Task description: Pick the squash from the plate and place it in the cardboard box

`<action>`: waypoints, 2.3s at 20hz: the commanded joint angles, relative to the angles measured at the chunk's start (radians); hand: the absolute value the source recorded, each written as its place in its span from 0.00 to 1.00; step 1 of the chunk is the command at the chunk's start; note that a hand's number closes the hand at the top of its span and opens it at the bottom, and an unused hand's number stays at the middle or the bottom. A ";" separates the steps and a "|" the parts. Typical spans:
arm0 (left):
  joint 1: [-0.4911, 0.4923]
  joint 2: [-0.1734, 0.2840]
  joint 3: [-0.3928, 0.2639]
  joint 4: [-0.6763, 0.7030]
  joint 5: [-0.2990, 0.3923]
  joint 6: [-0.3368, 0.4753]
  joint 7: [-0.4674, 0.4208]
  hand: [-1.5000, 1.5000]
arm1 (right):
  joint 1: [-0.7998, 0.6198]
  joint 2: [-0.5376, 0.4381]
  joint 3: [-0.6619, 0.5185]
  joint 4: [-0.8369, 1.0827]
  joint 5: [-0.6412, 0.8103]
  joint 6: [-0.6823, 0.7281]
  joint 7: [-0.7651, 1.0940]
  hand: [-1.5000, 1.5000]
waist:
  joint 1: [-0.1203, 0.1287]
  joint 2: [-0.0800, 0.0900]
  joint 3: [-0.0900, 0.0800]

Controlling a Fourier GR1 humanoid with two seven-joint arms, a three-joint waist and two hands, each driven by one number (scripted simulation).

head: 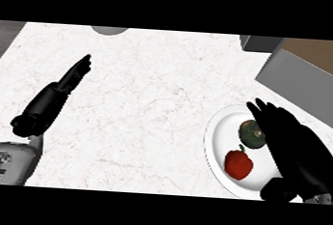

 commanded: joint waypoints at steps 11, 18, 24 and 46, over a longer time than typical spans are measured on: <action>0.044 -0.039 0.060 0.044 -0.057 -0.041 -0.073 0.50 | 0.013 0.182 -0.017 0.168 0.268 0.059 -0.055 0.00 | -0.007 -0.001 0.001; -0.056 -0.051 0.102 0.011 -0.039 -0.068 0.062 0.50 | 0.080 0.204 -0.032 0.196 0.373 0.054 -0.111 0.00 | -0.012 -0.002 0.001; -0.048 -0.082 0.098 0.028 -0.091 -0.066 0.017 0.50 | 0.048 0.271 -0.083 0.377 0.428 0.009 -0.259 0.00 | -0.007 -0.001 0.001; 0.035 -0.115 0.121 -0.042 -0.127 -0.128 0.006 0.50 | 0.100 0.294 -0.186 0.553 0.578 -0.069 -0.546 1.00 | -0.008 -0.001 0.001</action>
